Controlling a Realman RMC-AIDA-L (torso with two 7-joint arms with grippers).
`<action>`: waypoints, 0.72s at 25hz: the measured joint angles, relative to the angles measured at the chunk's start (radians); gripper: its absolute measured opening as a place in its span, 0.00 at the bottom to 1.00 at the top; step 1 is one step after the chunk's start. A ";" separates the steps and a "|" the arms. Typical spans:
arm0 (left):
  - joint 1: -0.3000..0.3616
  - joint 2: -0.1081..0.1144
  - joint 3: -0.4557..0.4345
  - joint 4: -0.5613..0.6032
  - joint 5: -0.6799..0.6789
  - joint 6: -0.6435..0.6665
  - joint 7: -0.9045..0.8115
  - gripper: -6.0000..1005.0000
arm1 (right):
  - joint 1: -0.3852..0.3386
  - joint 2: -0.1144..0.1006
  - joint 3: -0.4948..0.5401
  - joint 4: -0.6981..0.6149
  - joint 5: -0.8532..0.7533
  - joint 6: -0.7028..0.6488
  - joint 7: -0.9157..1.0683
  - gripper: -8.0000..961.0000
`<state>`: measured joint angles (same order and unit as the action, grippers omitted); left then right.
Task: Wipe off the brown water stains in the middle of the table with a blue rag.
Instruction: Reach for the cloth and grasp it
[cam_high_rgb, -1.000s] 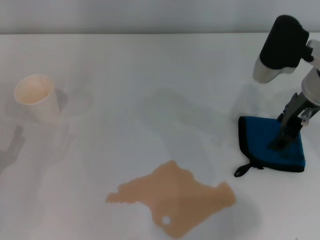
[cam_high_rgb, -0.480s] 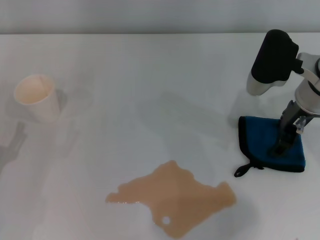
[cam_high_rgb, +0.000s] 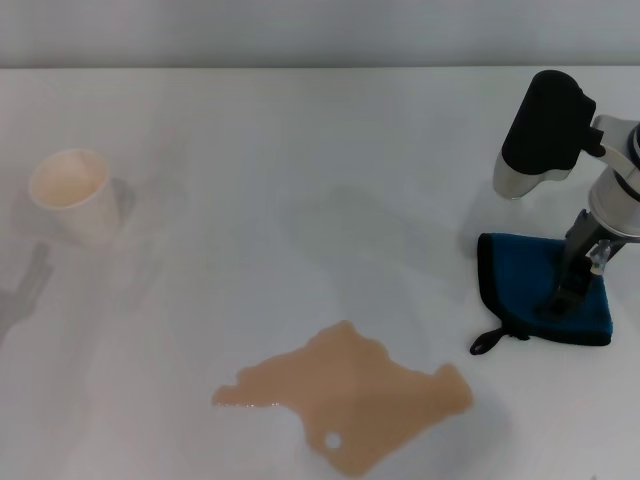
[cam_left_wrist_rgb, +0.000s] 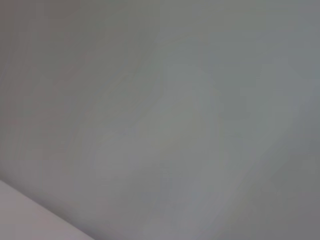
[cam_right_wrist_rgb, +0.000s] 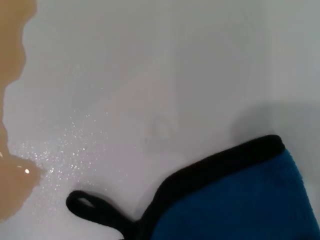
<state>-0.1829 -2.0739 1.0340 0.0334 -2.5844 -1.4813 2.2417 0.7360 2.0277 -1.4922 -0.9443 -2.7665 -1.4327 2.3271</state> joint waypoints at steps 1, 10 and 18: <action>0.000 0.000 0.000 0.000 0.000 0.000 -0.004 0.87 | 0.000 0.000 0.000 0.001 0.000 0.000 0.000 0.84; 0.005 0.000 0.000 0.000 0.001 -0.019 -0.008 0.87 | 0.006 -0.001 -0.020 0.019 0.002 0.002 0.000 0.78; 0.009 -0.002 0.000 0.000 0.001 -0.036 -0.014 0.87 | 0.006 0.000 -0.019 0.019 0.008 -0.004 0.000 0.68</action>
<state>-0.1737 -2.0754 1.0338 0.0330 -2.5831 -1.5174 2.2273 0.7422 2.0273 -1.5115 -0.9249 -2.7584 -1.4365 2.3273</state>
